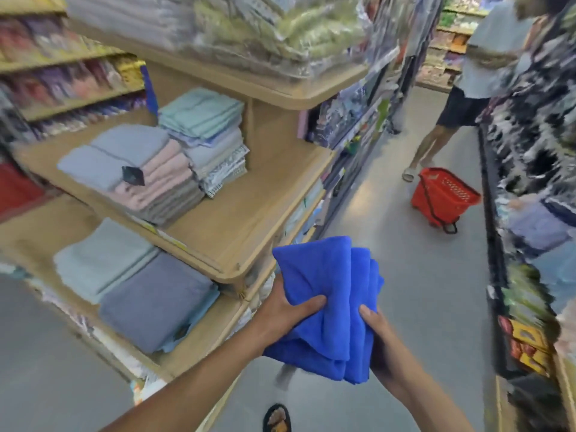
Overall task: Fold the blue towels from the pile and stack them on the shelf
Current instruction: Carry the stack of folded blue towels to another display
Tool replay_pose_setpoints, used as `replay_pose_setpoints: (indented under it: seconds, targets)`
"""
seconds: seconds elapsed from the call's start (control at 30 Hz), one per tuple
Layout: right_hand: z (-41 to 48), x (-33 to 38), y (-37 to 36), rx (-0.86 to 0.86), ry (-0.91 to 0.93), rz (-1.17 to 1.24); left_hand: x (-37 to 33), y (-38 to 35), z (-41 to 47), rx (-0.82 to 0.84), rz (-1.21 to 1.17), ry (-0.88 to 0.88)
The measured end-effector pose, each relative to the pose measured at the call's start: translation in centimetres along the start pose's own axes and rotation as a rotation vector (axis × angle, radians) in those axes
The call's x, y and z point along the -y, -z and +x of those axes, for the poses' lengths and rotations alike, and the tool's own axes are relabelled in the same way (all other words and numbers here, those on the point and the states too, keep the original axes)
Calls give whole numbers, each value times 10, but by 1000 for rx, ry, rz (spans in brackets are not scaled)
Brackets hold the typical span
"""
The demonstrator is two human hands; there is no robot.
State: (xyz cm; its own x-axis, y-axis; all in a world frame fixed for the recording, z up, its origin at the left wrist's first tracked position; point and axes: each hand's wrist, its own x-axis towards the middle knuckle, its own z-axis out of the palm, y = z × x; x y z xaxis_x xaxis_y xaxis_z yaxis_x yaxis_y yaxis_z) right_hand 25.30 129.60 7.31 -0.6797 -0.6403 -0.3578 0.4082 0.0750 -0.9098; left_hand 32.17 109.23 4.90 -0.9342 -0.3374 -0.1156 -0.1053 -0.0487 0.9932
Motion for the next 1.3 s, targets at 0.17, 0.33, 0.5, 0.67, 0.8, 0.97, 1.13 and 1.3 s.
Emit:
replay_pose_setpoints:
  seconds: [0.17,0.33,0.5,0.67,0.8,0.97,1.13,1.3]
  targets:
    - [83,62,-1,188,-10,-85,-42,25,50,-156,-64,-51]
    - [158,131,-23,391,14,-106,-91,51,82,-361,-114,-158]
    - [244,190,-71,616,25,-173,-122,89,110,-664,-162,-187]
    - [329,210,-105,783,-144,-164,-131,112,143,-898,-136,-116]
    - [391,198,-108,862,-334,-160,-117,116,173,-1016,-161,-11]
    - [450,180,-88,925,-542,-193,-85,106,216,-1053,-206,119]
    - [491,174,-72,909,-626,-113,-76,93,242,-1121,-167,178]
    - [515,177,-56,697,-481,-103,-71,96,247,-1147,-332,165]
